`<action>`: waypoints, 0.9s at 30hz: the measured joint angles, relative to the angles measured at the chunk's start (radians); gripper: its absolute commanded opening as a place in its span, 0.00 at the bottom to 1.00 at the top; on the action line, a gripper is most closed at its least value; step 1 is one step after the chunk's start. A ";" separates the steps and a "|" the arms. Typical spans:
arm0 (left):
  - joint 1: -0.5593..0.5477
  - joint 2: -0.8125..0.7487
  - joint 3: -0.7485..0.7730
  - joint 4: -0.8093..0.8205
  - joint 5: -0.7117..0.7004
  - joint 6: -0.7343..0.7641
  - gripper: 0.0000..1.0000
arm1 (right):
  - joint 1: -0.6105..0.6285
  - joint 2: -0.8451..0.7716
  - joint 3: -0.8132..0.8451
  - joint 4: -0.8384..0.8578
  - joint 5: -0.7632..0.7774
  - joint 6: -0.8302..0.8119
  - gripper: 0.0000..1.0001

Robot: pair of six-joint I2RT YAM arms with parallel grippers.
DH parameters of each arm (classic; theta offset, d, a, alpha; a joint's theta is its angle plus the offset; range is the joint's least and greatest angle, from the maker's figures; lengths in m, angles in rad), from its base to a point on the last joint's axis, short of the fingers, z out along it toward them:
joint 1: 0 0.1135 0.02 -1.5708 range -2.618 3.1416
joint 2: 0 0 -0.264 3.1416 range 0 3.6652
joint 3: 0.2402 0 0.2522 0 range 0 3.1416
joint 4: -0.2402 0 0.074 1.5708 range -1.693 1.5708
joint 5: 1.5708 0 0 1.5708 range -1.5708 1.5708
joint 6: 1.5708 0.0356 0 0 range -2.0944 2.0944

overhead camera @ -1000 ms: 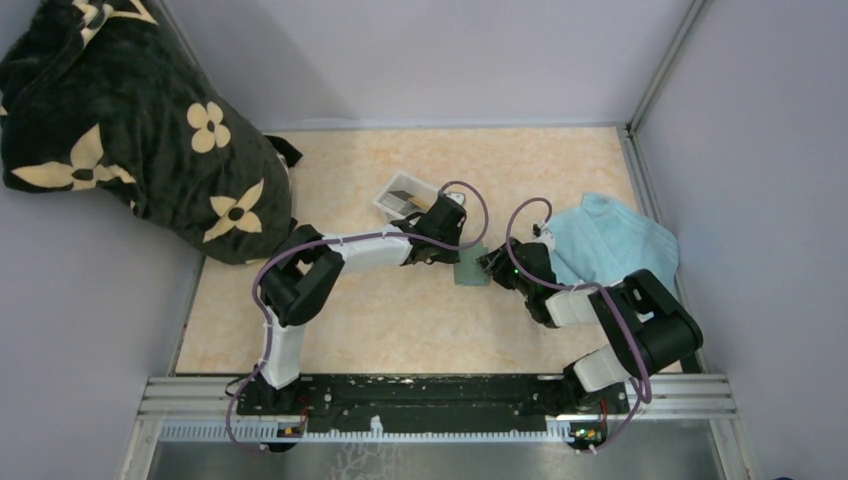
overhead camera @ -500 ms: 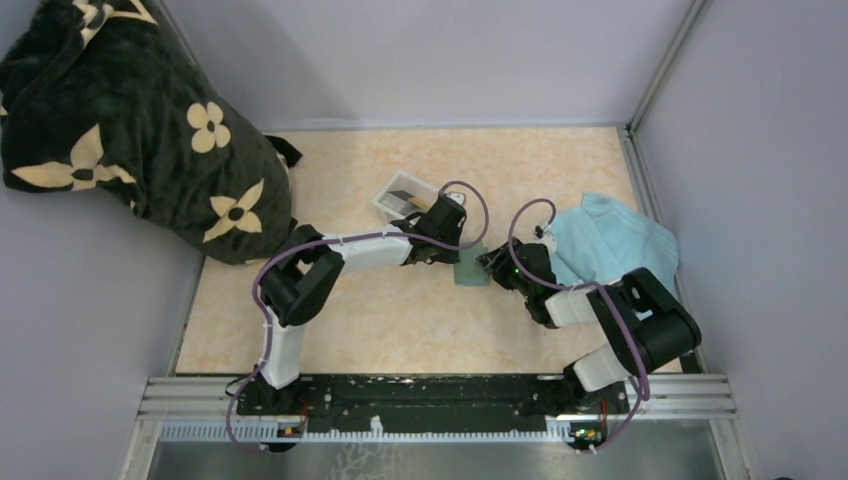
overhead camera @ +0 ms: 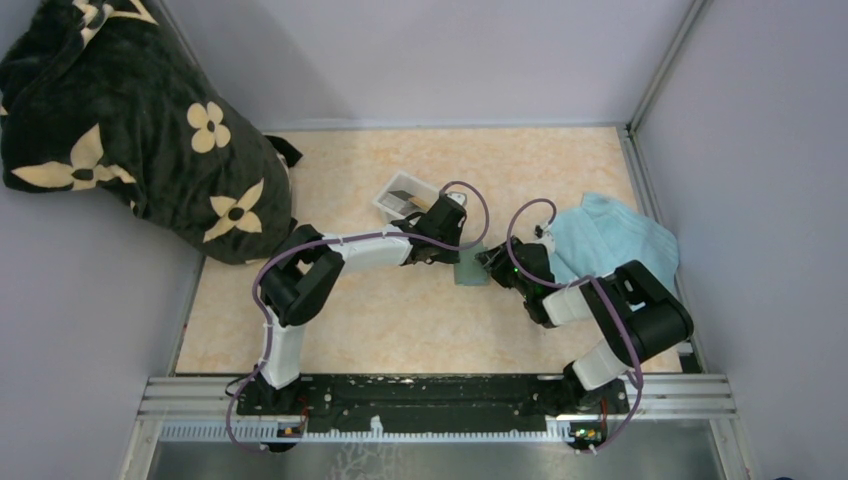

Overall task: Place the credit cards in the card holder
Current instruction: Close the card holder at the center of the board.

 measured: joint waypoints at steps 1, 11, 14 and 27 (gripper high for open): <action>0.000 0.000 0.000 0.000 0.000 0.001 0.21 | 0.000 0.000 0.000 0.001 -0.001 0.000 0.42; 0.000 0.007 0.015 -0.014 0.001 0.003 0.21 | -0.001 0.022 0.021 -0.002 -0.016 -0.005 0.42; 0.000 0.011 0.023 -0.019 0.001 0.004 0.21 | -0.002 0.034 0.030 0.001 -0.023 -0.012 0.42; 0.000 0.017 0.037 -0.030 0.002 0.004 0.21 | -0.003 0.032 0.033 -0.008 -0.030 -0.038 0.41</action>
